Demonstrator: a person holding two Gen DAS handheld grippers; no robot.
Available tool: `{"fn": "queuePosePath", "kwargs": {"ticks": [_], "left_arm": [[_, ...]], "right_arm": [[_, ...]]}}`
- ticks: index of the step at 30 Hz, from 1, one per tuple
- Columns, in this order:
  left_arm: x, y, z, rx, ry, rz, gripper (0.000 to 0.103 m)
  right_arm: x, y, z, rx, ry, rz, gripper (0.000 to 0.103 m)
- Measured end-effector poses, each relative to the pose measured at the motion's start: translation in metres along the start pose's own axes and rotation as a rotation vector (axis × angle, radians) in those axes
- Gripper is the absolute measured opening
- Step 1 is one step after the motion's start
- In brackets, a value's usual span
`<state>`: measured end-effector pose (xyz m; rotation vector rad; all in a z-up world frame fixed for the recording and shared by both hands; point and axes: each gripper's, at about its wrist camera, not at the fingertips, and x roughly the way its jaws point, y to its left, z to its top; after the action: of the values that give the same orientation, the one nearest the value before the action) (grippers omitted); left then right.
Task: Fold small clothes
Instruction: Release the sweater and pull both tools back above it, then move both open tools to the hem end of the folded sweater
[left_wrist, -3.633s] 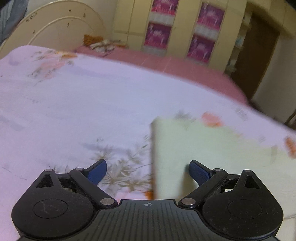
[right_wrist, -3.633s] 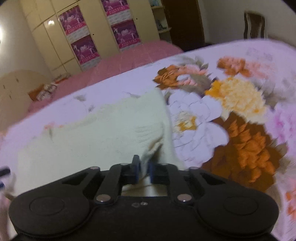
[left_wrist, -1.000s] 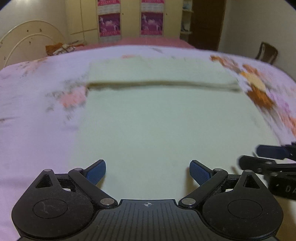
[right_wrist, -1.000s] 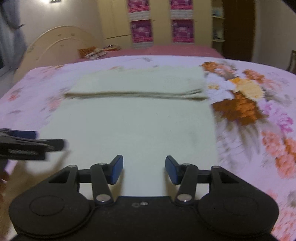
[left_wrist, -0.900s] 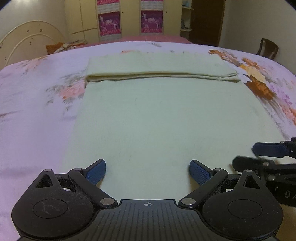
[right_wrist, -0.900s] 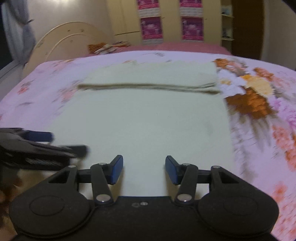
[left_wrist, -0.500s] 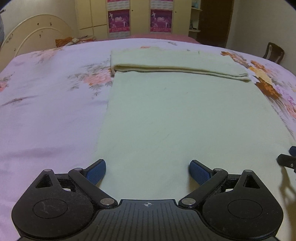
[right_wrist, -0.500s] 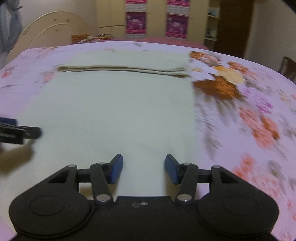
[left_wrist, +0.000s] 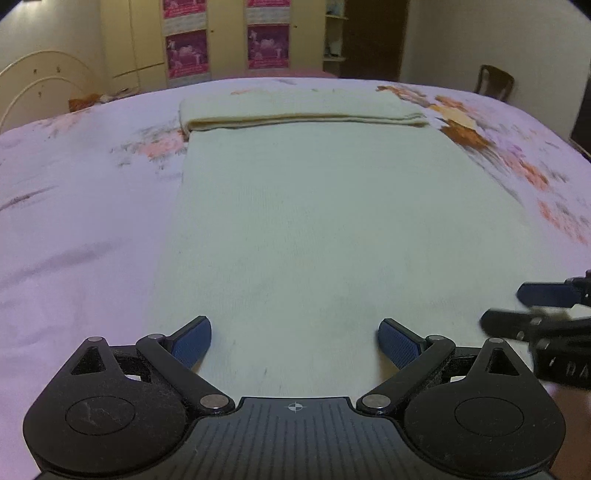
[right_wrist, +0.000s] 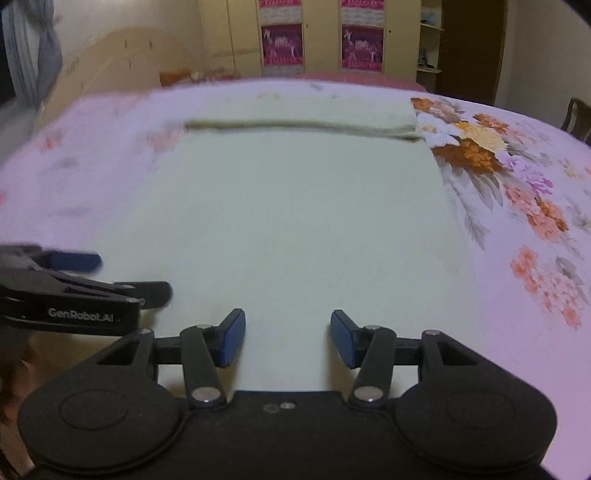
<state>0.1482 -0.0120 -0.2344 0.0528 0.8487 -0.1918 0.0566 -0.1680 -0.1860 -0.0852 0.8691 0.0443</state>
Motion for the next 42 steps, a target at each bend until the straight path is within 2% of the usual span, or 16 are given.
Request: {"fn": "queuePosePath", "kwargs": {"ticks": [8, 14, 23, 27, 31, 34, 37, 42], "left_arm": [[-0.012, 0.012, -0.010, -0.021, 0.005, 0.019, 0.097], [-0.013, 0.013, -0.015, -0.020, 0.000, 0.023, 0.097], [-0.014, 0.014, -0.014, -0.022, 0.009, 0.022, 0.097], [-0.016, 0.017, -0.011, -0.027, 0.028, 0.007, 0.097], [-0.026, 0.033, -0.005, -0.079, 0.007, 0.001, 0.097], [-0.033, 0.049, -0.003, -0.103, 0.000, 0.012, 0.096], [-0.033, 0.066, -0.006, -0.133, 0.021, 0.023, 0.096], [-0.027, 0.081, -0.020, -0.213, 0.076, -0.026, 0.096]], "right_arm": [[-0.014, -0.019, -0.020, 0.090, -0.026, -0.079, 0.052], [-0.014, -0.012, -0.027, 0.077, -0.043, -0.113, 0.055], [-0.015, -0.008, -0.029, 0.083, -0.051, -0.129, 0.057], [-0.014, -0.011, -0.026, 0.091, -0.038, -0.107, 0.059], [-0.022, -0.021, -0.019, 0.159, -0.039, -0.066, 0.057], [-0.033, -0.028, -0.014, 0.177, -0.065, -0.069, 0.057], [-0.037, -0.034, -0.012, 0.155, -0.068, -0.094, 0.057], [-0.036, -0.055, -0.017, 0.195, -0.034, -0.122, 0.057]]}}
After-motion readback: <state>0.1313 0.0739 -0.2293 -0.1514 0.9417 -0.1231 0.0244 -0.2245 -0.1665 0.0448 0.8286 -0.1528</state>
